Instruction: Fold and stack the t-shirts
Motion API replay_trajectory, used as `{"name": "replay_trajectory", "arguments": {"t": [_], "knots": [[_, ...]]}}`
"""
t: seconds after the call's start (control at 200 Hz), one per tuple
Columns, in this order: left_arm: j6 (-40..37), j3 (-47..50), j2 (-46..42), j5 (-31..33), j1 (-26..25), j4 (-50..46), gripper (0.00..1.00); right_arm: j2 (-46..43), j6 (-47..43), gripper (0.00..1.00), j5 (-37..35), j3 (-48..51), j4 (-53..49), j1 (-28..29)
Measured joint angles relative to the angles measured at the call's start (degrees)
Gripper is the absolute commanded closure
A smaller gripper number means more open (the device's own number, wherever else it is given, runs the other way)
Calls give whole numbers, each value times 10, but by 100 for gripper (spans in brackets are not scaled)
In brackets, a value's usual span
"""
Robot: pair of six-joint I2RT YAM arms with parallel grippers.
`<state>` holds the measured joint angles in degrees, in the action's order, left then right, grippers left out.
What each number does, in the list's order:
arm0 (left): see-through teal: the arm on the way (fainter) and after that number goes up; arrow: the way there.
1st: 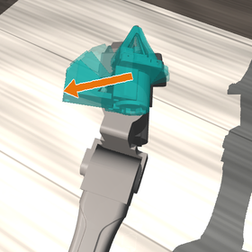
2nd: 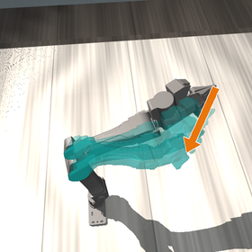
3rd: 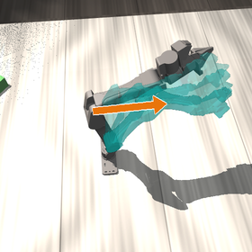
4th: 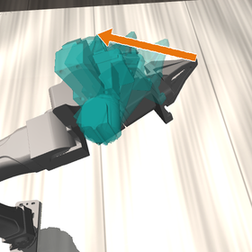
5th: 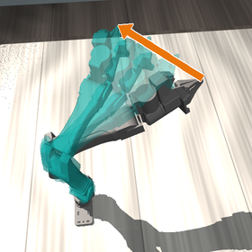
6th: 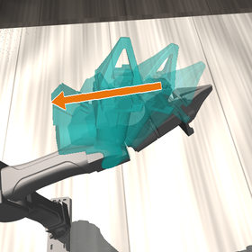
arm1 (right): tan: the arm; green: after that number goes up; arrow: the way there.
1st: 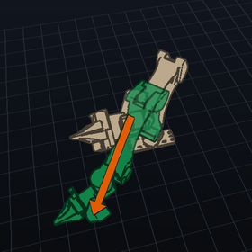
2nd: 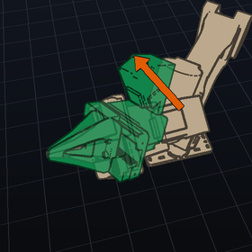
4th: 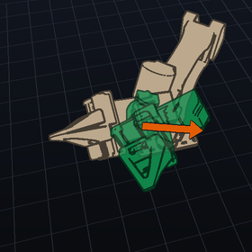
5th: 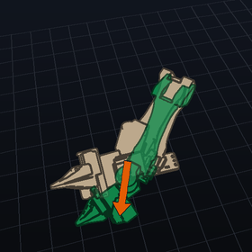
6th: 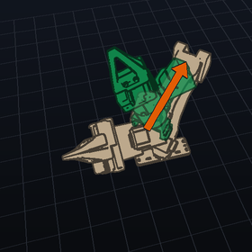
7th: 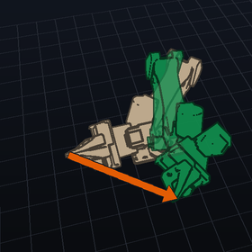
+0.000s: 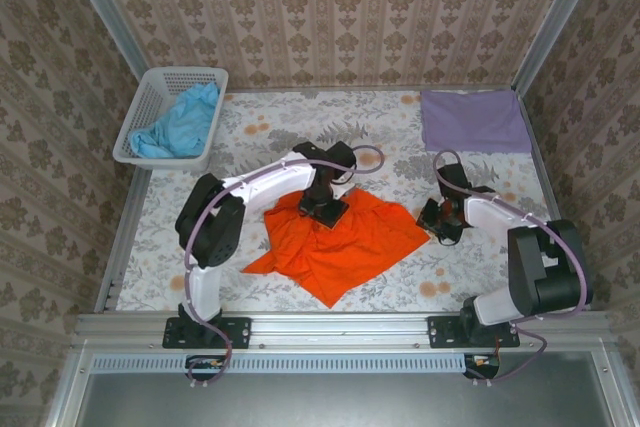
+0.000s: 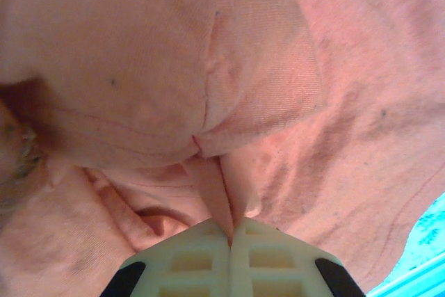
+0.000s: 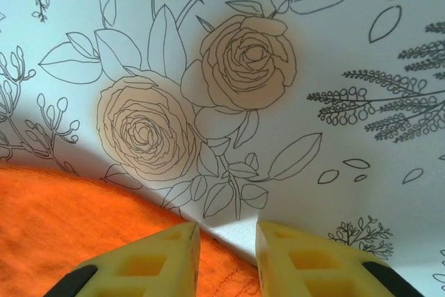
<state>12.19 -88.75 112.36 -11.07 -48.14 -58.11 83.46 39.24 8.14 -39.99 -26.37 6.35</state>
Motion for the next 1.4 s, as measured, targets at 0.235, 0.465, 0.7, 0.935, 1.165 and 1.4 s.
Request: {"name": "replay_trajectory", "arguments": {"t": [0.235, 0.465, 0.7, 0.935, 1.165, 1.4], "knots": [[1, -9, -19, 4, 13, -3, 100, -22, 15, 55, -6, -7, -31, 0], [9, -9, -39, 1, 28, -2, 100, -83, 19, 56, -17, -7, -69, 0], [15, -9, -42, -4, 31, -2, 100, 2, 19, 66, -6, -12, -75, 3], [26, 9, -58, -7, 31, 8, 100, 18, 19, 74, -14, -27, -83, 14], [32, 19, -75, -7, 31, 16, 100, 23, 15, 100, -12, -33, -85, 17], [37, 18, -86, 2, 40, 19, 100, -12, 14, 100, 24, -48, -68, 27]]}}
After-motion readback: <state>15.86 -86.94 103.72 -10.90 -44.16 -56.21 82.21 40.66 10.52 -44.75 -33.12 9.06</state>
